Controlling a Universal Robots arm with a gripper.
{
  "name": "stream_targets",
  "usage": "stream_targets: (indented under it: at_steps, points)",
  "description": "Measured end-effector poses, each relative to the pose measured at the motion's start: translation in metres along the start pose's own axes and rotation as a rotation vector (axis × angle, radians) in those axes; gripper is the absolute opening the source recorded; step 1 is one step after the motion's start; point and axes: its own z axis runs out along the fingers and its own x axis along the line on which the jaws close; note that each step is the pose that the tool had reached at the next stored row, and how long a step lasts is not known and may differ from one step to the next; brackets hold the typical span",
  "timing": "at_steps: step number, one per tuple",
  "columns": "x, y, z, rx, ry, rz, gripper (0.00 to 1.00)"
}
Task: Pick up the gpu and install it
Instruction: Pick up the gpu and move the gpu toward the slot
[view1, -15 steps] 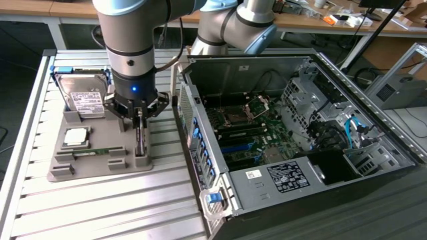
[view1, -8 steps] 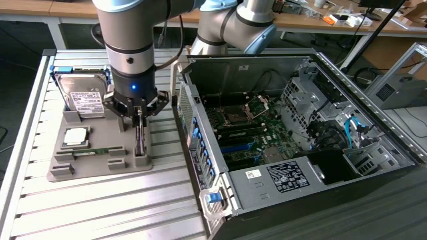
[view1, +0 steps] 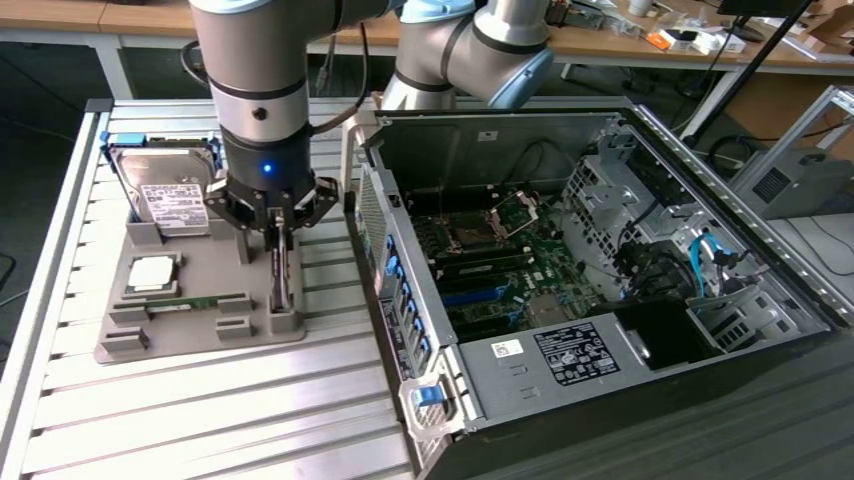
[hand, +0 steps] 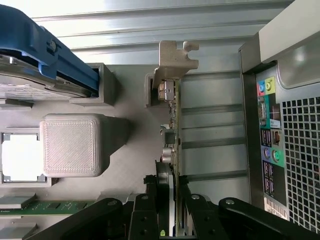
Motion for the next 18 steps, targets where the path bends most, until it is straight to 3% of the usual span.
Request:
stream_targets:
  at_steps: [18]
  points:
    - [0.0, 0.0006, -0.0134, 0.0, 0.0001, 0.0, 0.27]
